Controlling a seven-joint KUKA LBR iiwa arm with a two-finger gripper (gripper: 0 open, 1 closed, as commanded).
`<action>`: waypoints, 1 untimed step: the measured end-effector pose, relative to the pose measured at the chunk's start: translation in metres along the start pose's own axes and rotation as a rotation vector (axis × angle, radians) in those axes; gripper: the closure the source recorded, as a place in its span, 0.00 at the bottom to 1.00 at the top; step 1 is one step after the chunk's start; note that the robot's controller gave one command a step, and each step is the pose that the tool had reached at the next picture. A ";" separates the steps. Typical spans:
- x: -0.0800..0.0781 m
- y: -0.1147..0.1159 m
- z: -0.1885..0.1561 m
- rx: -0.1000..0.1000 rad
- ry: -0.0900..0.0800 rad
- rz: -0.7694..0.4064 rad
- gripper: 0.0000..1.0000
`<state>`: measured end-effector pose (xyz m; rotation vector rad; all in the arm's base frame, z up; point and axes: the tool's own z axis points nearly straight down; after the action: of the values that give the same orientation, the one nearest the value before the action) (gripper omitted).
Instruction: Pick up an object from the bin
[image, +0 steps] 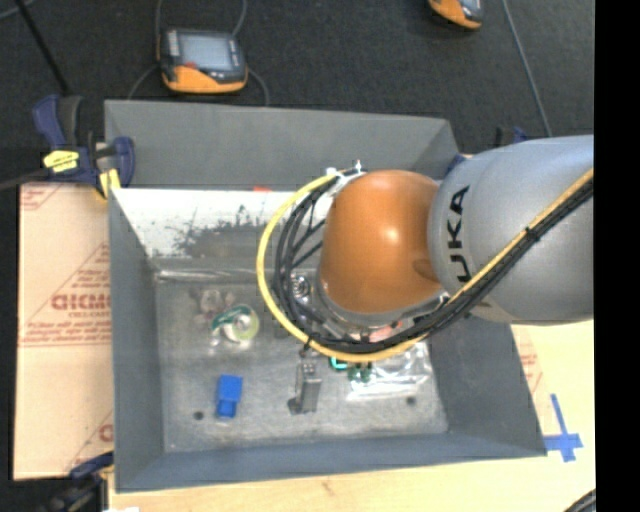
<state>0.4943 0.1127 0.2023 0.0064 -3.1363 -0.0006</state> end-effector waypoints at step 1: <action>-0.033 0.060 0.128 0.001 -0.003 -0.202 0.00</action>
Offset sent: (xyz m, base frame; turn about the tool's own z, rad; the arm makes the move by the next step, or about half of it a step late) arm 0.0324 0.0599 -0.1258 -0.2021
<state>0.5265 0.1727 0.0740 0.3234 -3.1229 0.0000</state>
